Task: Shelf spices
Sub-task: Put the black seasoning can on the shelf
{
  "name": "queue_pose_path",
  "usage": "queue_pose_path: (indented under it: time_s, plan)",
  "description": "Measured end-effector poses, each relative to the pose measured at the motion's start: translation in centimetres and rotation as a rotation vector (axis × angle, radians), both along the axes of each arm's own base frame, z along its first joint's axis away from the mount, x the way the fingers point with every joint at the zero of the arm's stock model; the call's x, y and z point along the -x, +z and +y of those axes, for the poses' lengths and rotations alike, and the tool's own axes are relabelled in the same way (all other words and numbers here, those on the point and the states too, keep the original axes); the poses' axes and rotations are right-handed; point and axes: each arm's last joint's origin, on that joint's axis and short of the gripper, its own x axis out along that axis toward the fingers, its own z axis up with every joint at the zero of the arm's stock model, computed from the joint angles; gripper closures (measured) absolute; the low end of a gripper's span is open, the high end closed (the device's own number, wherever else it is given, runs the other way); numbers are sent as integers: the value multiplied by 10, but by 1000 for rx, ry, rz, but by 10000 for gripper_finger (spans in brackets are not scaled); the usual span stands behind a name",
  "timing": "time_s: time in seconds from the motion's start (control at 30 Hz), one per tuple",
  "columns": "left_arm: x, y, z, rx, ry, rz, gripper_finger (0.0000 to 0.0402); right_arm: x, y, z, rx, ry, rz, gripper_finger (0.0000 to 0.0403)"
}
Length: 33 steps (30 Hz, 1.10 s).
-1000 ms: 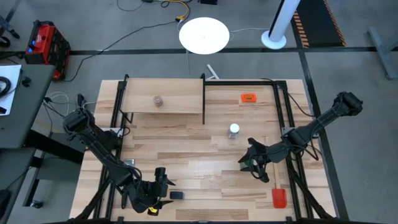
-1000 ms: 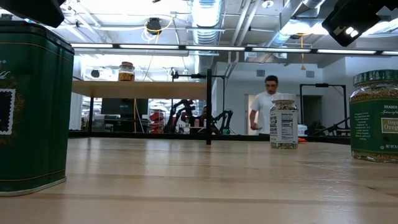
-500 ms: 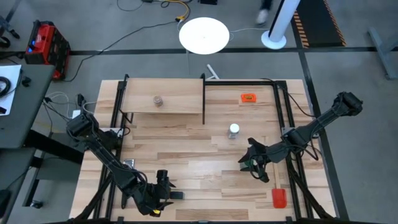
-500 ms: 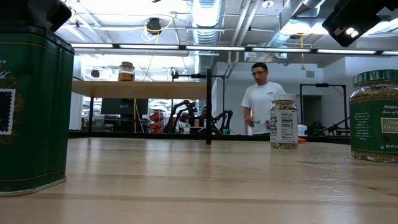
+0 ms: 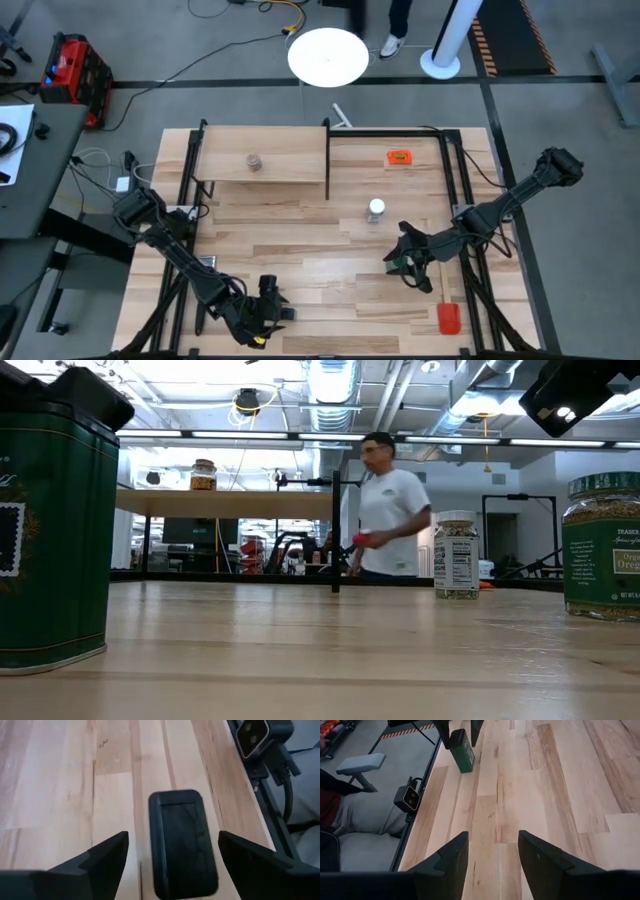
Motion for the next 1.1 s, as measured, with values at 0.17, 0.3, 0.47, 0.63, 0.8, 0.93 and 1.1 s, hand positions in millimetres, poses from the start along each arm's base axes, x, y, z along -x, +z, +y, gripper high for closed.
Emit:
queue_pose_path:
  time_s: [0.17, 0.3, 0.47, 0.63, 0.8, 0.93, 1.1]
  plan:
    - [0, 0, 1, 1, 5, 4, 146, 0, 0, 0, 0, 1, 0, 228]
    - [-1, -1, 1, 14, 0, 16, 239, 0, 0, 0, 4, 3, -1, 228]
    - [-4, 0, 4, 20, -34, 36, 300, -1, 0, -2, 6, -4, -2, 228]
    - [1, 13, 13, -39, -35, 30, 300, -5, 0, -9, 12, -41, -4, 228]
    - [13, 47, 28, -76, -9, -40, 300, -12, 4, -18, 49, -55, -62, 228]
    - [24, 84, 42, -99, 13, -179, 300, -18, 12, -22, 109, -44, -149, 228]
    - [36, 113, 68, -259, 109, -282, 300, -25, 34, -24, 273, -59, -244, 228]
